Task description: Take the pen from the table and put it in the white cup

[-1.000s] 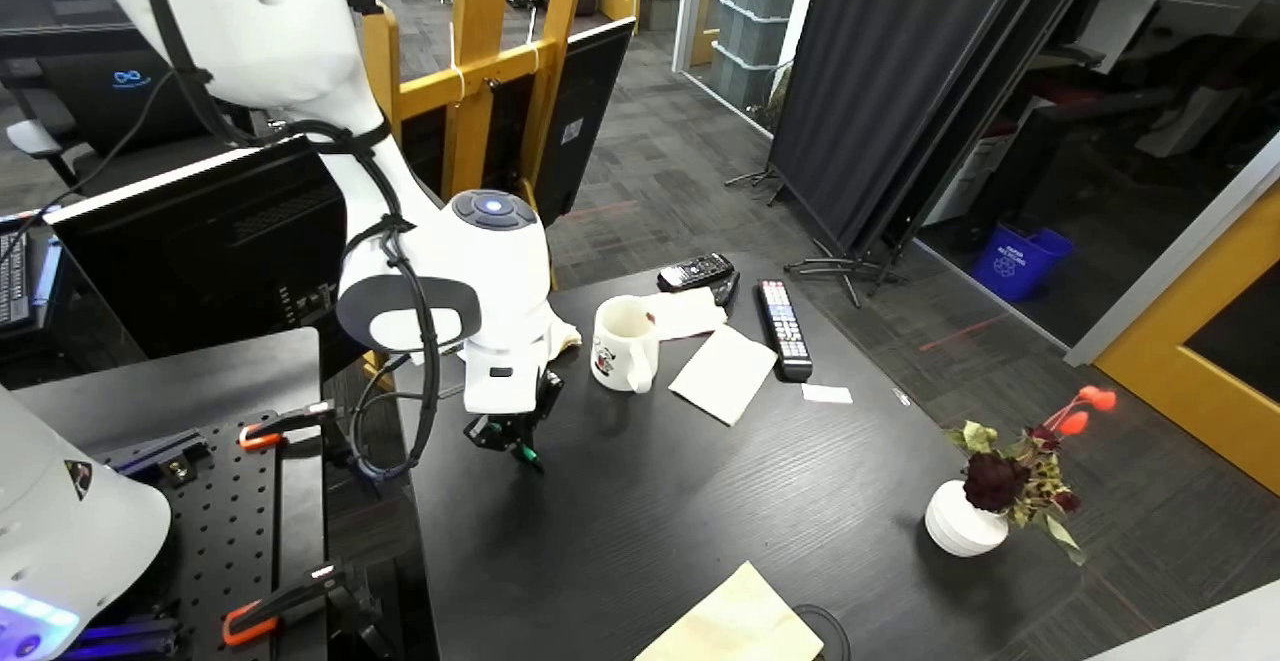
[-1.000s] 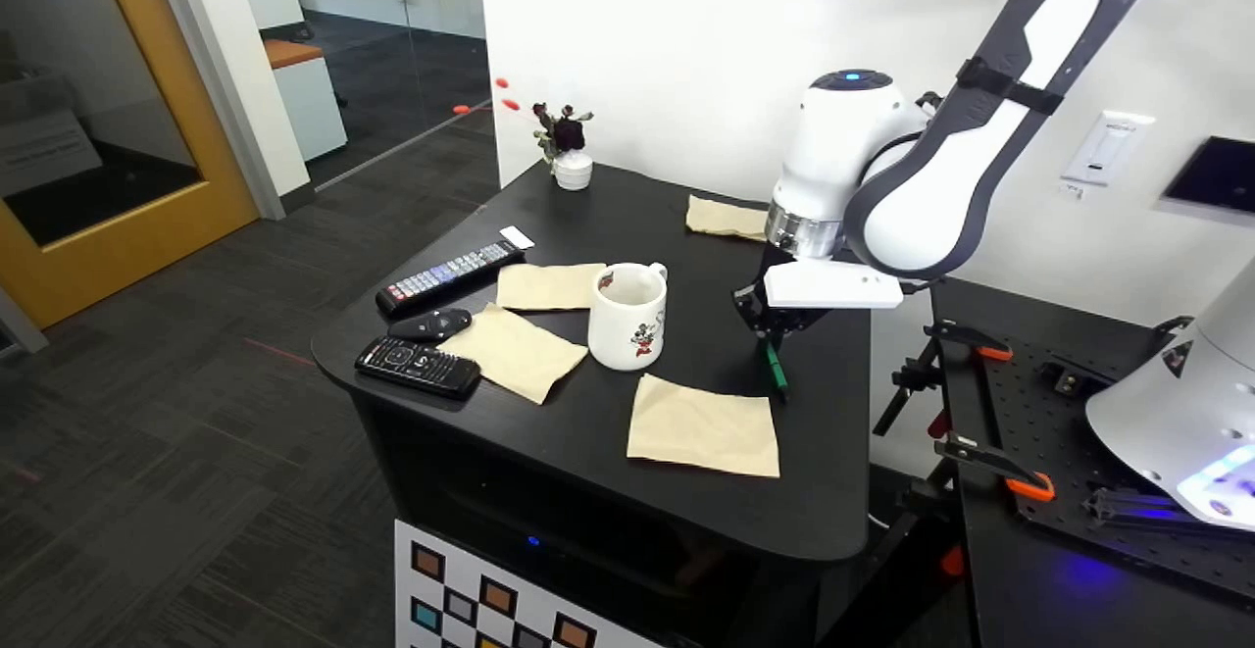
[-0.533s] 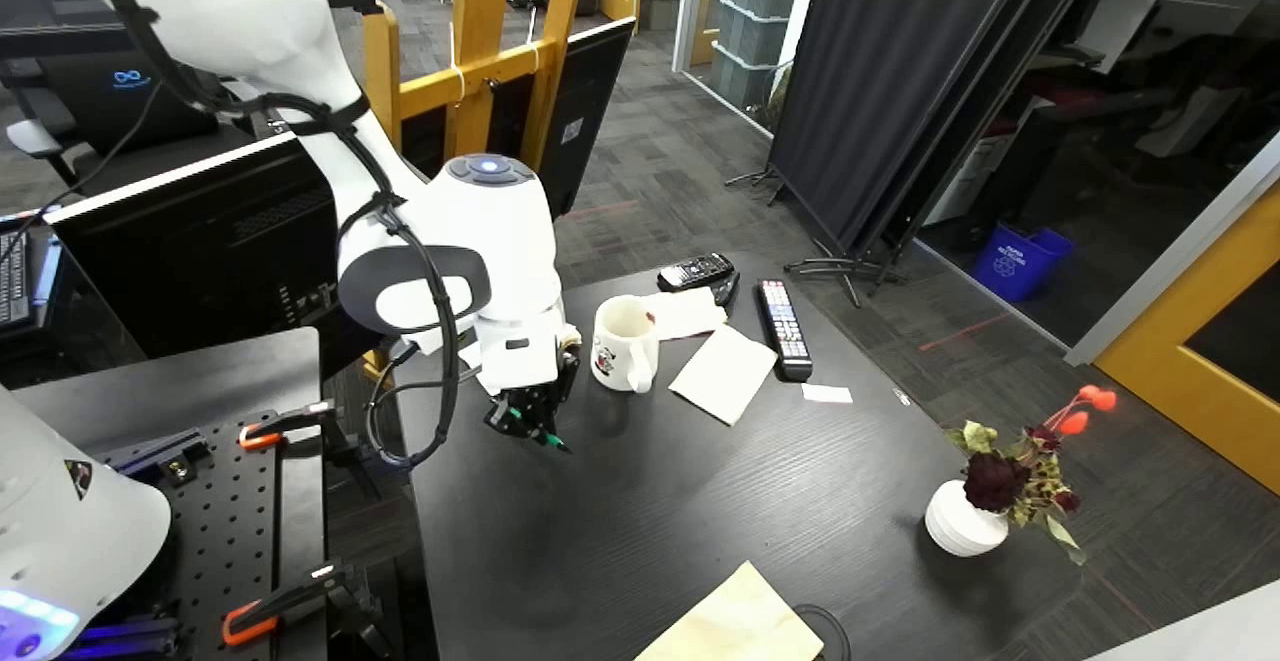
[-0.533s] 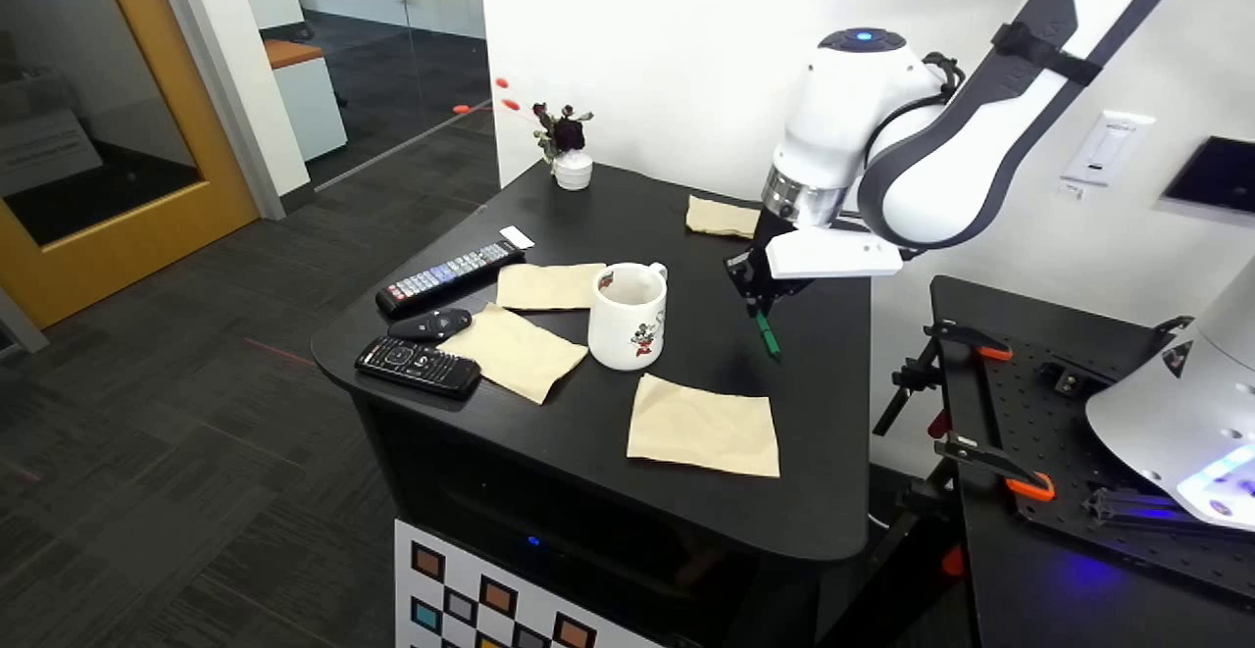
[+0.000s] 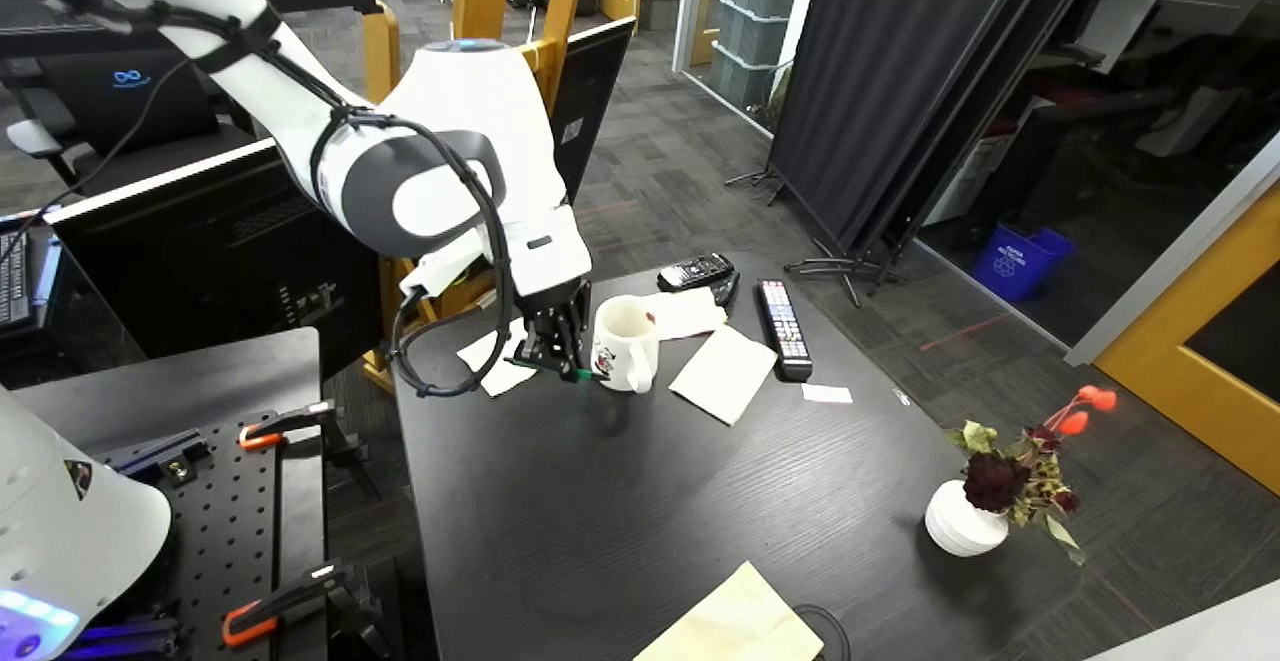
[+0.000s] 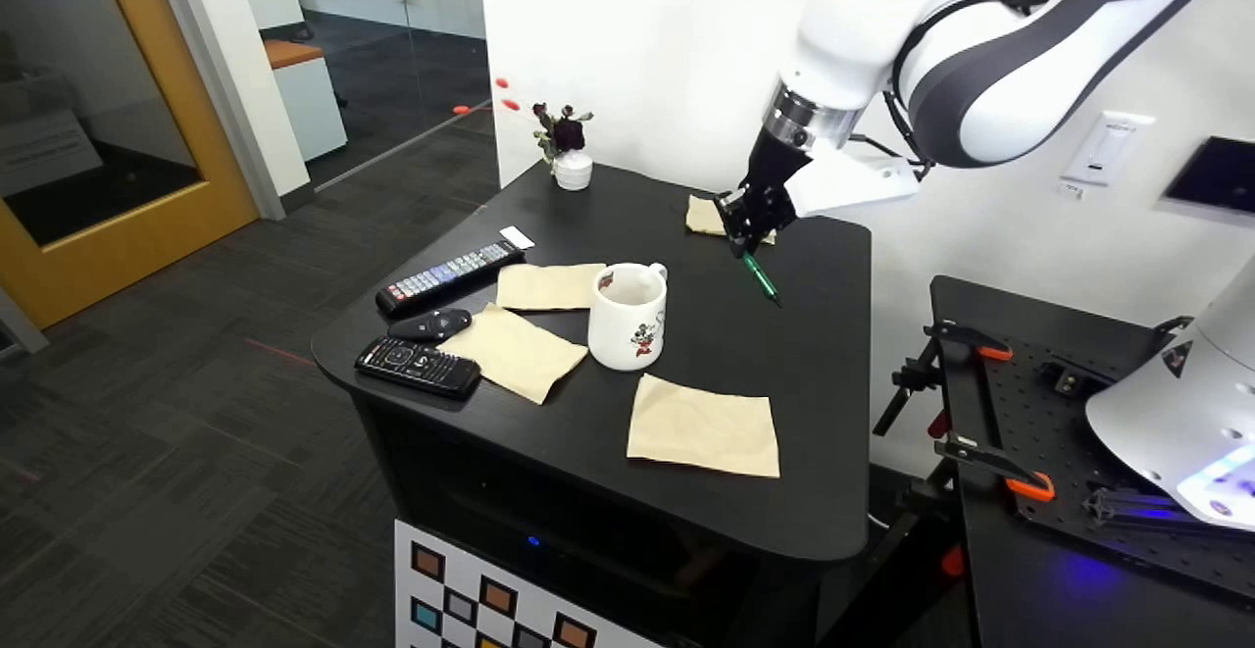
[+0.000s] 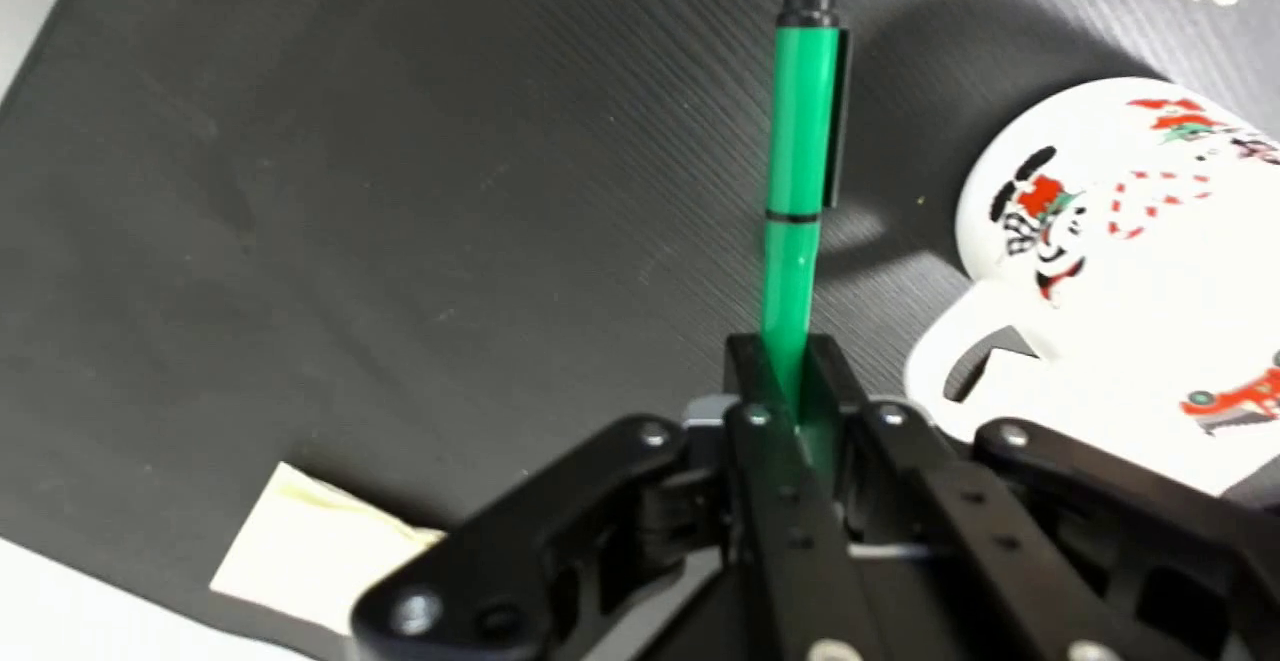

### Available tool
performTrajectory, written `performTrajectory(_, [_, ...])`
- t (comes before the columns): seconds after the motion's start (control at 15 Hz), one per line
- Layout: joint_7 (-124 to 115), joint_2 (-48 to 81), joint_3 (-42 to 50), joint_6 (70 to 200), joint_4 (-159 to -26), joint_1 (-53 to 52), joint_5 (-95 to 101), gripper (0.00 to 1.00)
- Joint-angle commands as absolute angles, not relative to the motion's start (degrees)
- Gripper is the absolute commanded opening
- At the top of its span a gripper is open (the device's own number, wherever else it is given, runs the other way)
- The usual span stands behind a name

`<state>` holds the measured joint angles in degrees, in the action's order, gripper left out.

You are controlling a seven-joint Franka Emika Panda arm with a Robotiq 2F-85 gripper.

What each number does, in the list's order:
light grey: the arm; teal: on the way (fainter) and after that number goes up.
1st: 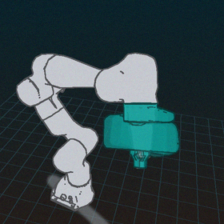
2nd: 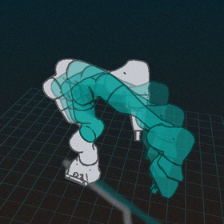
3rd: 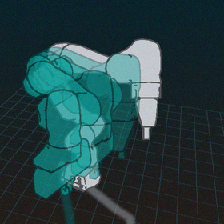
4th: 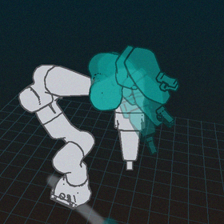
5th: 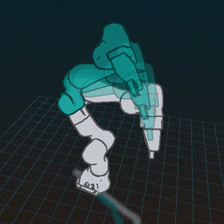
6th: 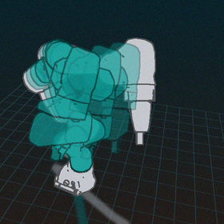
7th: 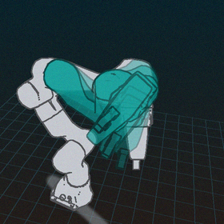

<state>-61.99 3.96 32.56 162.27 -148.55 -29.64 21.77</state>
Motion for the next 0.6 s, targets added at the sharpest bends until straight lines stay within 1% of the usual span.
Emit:
performTrajectory(0.0, [-61.7,-4.4,21.3,153.5,-146.4,-20.6,28.0,0.03])
performTrajectory(0.27, [-56.9,-7.9,7.7,147.1,-142.5,-12.0,24.8,0.03])
performTrajectory(0.53, [-56.8,-7.0,-0.6,143.1,-137.1,-6.9,26.1,0.03])
